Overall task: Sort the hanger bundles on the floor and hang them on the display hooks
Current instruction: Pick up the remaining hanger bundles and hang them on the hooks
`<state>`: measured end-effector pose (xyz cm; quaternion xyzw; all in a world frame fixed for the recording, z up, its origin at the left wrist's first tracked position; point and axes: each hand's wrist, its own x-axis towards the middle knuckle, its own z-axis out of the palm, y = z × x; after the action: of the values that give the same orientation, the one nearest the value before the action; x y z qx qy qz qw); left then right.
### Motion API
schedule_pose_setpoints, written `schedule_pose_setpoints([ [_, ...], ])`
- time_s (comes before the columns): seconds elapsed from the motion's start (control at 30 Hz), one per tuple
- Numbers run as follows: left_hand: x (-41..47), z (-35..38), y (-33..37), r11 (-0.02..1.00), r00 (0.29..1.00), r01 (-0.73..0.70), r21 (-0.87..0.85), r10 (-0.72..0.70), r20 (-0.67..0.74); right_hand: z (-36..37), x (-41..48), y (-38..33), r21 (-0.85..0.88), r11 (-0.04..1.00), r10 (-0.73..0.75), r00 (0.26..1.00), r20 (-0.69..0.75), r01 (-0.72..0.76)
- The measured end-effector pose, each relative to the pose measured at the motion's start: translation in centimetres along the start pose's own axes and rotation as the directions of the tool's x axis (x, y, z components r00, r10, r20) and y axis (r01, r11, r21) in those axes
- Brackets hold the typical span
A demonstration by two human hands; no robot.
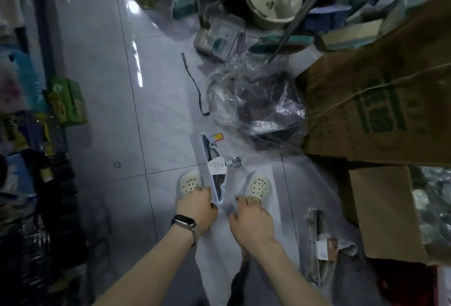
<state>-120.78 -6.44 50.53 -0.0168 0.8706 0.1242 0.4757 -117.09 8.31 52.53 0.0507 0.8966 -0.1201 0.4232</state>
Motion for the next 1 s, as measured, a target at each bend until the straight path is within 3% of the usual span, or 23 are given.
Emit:
schedule_pose_setpoints([
  [0.27,17.5,9.3,-0.6,0.993,0.995,0.105,-0.049,-0.104,0.008,6.3,18.0,4.8,-0.052,0.996,-0.057,0.987,0.150,0.065],
  [0.43,28.7,16.8,-2.8,0.945,0.975,0.176,-0.276,-0.205,-0.081,13.4,26.6,7.9,-0.068,0.992,-0.094,0.978,0.186,0.108],
  [0.57,35.6,21.6,-3.8,0.840,0.930,0.250,-0.481,-0.347,-0.122,19.0,31.7,10.2,-0.052,0.995,-0.071,0.974,0.216,0.084],
  [0.73,41.0,25.8,-2.8,0.656,0.870,0.317,-0.685,-0.488,-0.065,23.7,35.2,12.2,0.005,1.000,-0.014,0.976,0.219,0.013],
  [1.0,44.6,26.9,-1.1,0.496,0.780,0.406,-0.767,-0.626,0.008,25.8,36.8,13.6,0.054,0.998,0.029,0.977,0.211,-0.041],
])
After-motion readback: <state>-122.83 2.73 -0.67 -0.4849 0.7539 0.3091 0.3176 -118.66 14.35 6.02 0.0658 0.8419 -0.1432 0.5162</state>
